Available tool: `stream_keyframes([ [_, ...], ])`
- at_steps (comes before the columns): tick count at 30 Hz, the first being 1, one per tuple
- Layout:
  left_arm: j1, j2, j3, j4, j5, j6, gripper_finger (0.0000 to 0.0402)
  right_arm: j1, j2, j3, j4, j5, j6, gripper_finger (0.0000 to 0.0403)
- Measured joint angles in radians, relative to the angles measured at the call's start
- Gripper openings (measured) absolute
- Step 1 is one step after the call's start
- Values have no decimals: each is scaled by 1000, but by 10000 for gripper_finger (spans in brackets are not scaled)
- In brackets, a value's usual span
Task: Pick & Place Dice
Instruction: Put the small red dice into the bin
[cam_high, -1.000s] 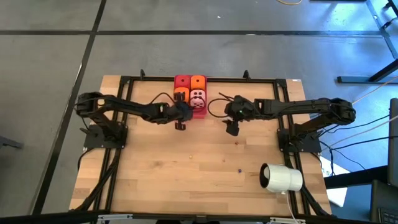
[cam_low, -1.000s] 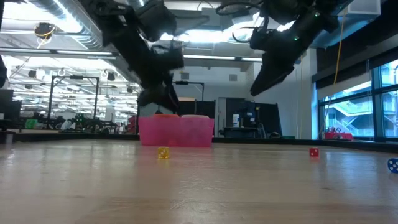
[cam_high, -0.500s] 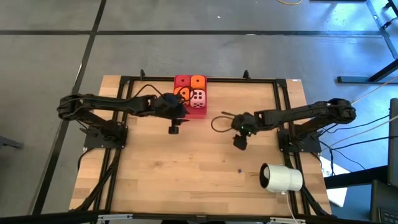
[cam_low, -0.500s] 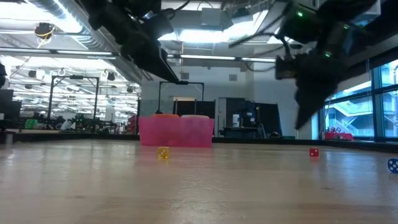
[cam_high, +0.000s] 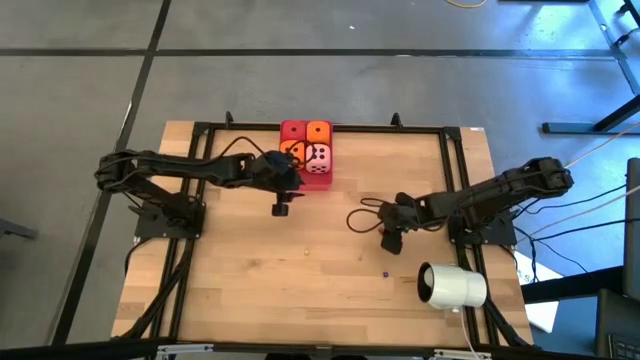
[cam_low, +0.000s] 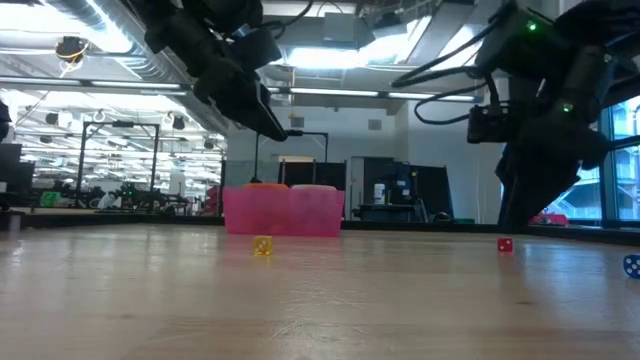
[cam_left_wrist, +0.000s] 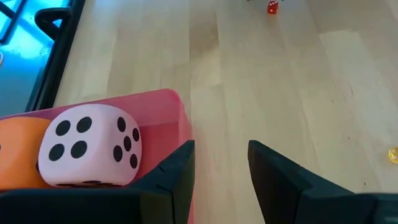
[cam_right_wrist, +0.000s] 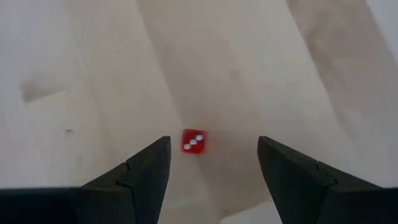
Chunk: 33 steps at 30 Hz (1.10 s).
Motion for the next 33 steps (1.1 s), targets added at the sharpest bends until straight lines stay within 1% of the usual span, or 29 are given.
stream_keyframes([
  [4,0,0,0,0,0,0,143,16,0,-14,3,31,3,240],
  [10,-3,0,0,-1,0,0,143,36,33,-24,73,33,4,240],
  [18,-4,0,0,-10,0,1,143,38,95,-21,85,40,4,236],
  [20,-4,0,0,-11,0,1,143,38,100,-20,85,36,4,225],
  [28,-4,0,0,-11,0,1,143,38,103,-20,87,32,-2,156],
  [33,-3,0,0,-11,0,3,143,38,104,-21,86,33,1,121],
])
